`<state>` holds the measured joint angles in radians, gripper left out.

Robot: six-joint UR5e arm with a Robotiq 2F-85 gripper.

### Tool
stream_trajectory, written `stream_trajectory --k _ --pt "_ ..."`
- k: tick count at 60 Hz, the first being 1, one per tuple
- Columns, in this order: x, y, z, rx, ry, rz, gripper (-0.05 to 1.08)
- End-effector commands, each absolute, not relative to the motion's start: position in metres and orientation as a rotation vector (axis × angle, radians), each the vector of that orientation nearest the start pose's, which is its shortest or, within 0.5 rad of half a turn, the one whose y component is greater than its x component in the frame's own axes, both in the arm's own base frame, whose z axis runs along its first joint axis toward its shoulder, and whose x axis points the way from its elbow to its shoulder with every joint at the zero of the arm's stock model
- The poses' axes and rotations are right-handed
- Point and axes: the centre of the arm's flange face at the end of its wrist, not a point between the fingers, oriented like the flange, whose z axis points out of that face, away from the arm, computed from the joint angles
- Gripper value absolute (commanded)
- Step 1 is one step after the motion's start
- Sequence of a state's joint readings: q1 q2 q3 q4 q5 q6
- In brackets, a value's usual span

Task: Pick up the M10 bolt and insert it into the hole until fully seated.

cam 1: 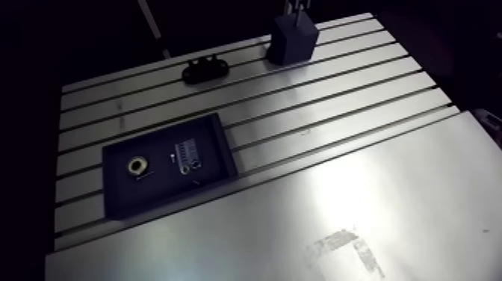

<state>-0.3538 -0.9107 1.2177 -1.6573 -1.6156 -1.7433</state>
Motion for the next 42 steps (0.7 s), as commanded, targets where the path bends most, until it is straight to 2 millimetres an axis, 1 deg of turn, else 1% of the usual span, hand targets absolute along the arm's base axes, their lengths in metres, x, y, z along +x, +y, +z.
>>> stream_trajectory --k 1,14,18,20,21,22,23,24,25,26,28,29,30,42 --pt "-0.710 0.124 0.258 0.257 2.901 -0.024 1.08" --pt "-0.711 0.124 0.254 0.256 2.925 -0.013 1.05" --pt "-0.711 0.125 0.253 0.256 2.933 -0.010 1.01" --pt "-0.710 0.124 0.251 0.253 2.929 -0.006 0.90" --pt "-0.710 0.123 0.251 0.254 2.928 -0.013 0.76" --pt "-0.710 0.123 0.251 0.254 2.928 -0.013 0.76" --pt "-0.709 0.123 0.249 0.251 2.925 -0.013 0.53" --pt "-0.709 0.123 0.249 0.251 2.925 -0.013 0.53" --pt "-0.708 0.123 0.248 0.250 2.922 -0.012 0.30" --pt "-0.708 0.122 0.247 0.248 2.917 -0.012 0.10" --pt "-0.708 0.122 0.247 0.248 2.917 -0.012 0.10" --pt "-0.707 0.120 0.246 0.241 2.914 -0.011 0.02" --pt "-0.705 0.120 0.245 0.238 2.914 -0.011 0.01" --pt "-0.702 0.120 0.245 0.242 2.915 -0.011 0.00"
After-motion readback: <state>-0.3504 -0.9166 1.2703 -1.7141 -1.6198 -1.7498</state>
